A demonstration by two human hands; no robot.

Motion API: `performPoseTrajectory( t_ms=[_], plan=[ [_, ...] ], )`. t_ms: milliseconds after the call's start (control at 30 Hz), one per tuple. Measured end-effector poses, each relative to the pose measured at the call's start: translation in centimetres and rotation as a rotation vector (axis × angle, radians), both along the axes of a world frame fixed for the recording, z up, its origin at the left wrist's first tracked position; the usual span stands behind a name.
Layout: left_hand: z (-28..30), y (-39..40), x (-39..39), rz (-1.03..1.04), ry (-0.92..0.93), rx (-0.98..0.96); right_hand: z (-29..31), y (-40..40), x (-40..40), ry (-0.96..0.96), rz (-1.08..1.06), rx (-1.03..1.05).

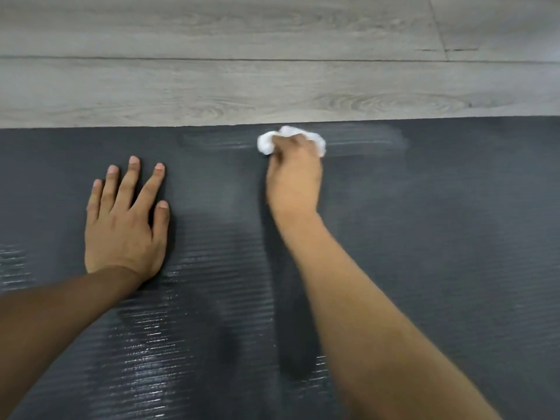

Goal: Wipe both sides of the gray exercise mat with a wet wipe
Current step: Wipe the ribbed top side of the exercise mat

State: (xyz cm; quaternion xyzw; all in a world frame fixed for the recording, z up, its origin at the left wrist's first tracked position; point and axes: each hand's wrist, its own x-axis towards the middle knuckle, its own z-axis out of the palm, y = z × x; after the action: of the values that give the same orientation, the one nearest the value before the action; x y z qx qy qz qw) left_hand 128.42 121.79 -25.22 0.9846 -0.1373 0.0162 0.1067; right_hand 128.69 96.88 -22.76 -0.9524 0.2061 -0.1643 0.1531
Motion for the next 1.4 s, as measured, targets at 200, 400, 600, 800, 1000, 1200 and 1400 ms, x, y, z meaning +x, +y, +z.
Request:
performPoseTrajectory(
  t_ms=[200,400,600,800,1000,1200,1400],
  plan=[
    [0.1,0.1,0.0,-0.005,-0.005,-0.001,0.0,6.8,-2.2,-0.012,0.312,0.101],
    [0.1,0.2,-0.1,0.001,-0.024,0.0,1.6,-11.4,-6.2,0.01,-0.299,0.08],
    [-0.1,0.0,0.3,-0.016,-0.016,-0.013,-0.4,0.1,-4.5,-0.074,-0.11,0.16],
    [0.1,0.2,0.4,-0.034,-0.044,-0.029,0.4,8.5,-6.2,0.025,0.379,0.133],
    [0.0,0.4,0.6,-0.021,-0.042,-0.037,1.5,-8.8,-8.9,0.141,-0.062,-0.025],
    [-0.1,0.1,0.8,-0.01,-0.04,-0.017,0.3,-3.2,-8.1,-0.032,-0.161,0.071],
    [-0.2,0.1,0.8,-0.018,-0.028,-0.02,0.2,12.3,-9.1,0.027,0.387,0.169]
  ],
)
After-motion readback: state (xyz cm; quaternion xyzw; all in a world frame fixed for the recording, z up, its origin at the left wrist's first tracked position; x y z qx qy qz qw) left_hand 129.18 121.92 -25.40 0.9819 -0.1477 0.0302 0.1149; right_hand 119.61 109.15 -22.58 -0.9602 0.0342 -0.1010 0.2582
